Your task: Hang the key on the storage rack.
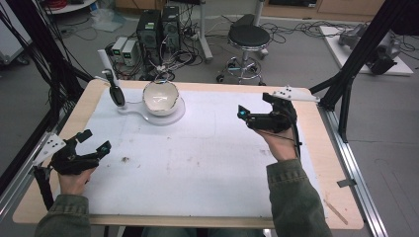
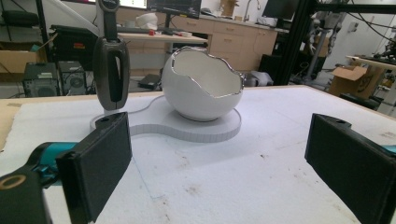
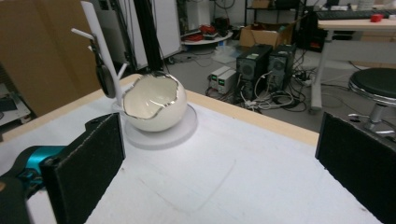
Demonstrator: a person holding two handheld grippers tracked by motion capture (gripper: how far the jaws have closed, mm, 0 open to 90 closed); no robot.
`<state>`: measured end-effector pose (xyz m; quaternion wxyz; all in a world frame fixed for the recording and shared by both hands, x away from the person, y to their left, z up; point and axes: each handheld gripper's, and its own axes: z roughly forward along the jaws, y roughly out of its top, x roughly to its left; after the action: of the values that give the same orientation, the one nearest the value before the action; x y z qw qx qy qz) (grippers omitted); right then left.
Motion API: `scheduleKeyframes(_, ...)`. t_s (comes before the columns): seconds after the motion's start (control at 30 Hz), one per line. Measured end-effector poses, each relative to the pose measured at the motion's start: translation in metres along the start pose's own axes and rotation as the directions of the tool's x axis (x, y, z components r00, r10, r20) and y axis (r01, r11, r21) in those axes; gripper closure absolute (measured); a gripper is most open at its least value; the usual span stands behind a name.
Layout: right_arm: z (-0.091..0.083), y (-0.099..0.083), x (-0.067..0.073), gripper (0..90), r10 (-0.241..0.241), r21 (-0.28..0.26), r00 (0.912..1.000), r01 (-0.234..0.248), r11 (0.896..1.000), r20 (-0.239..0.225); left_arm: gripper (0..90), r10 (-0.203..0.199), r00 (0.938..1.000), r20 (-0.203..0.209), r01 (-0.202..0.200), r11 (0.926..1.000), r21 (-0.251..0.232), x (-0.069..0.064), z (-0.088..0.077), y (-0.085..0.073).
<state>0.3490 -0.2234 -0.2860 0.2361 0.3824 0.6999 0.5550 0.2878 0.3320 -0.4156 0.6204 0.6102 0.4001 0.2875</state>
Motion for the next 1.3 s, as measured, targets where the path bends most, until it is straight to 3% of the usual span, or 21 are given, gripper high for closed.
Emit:
scheduleKeyframes(0.27, -0.017, -0.026, -0.013, 0.6, 0.030, 0.010, 0.9991, -0.030, 1.000, 0.031, 7.7, 0.000, 1.0000, -0.003, 0.000, 1.0000, 0.008, 0.000, 0.000, 0.000)
scheduleKeyframes(0.43, -0.029, -0.040, -0.017, 0.6, 0.055, -0.024, 0.9981, -0.054, 0.998, 0.030, 7.7, 0.001, 1.0000, -0.002, -0.001, 1.0000, 0.007, 0.000, 0.000, 0.000)
scheduleKeyframes(0.7, -0.039, -0.064, -0.022, 0.6, 0.056, -0.016, 0.9969, -0.055, 0.998, 0.056, 7.7, 0.003, 1.0000, -0.006, -0.003, 1.0000, 0.008, -0.001, -0.002, -0.001)
scheduleKeyframes(0.83, -0.045, -0.076, -0.024, 0.6, 0.065, -0.040, 0.9955, -0.062, 0.997, 0.069, 7.7, 0.000, 1.0000, -0.005, 0.000, 1.0000, 0.008, -0.001, -0.002, -0.001)
scheduleKeyframes(1.03, -0.055, -0.100, -0.031, 0.6, 0.047, -0.076, 0.9931, -0.039, 0.996, 0.108, 7.7, -0.001, 1.0000, -0.005, 0.001, 1.0000, 0.008, -0.001, -0.002, -0.001)
scheduleKeyframes(1.3, -0.061, -0.140, -0.036, 0.6, 0.009, -0.057, 0.9905, -0.001, 0.998, 0.137, 7.7, 0.006, 1.0000, -0.002, -0.006, 0.9998, 0.020, -0.003, -0.001, -0.002)
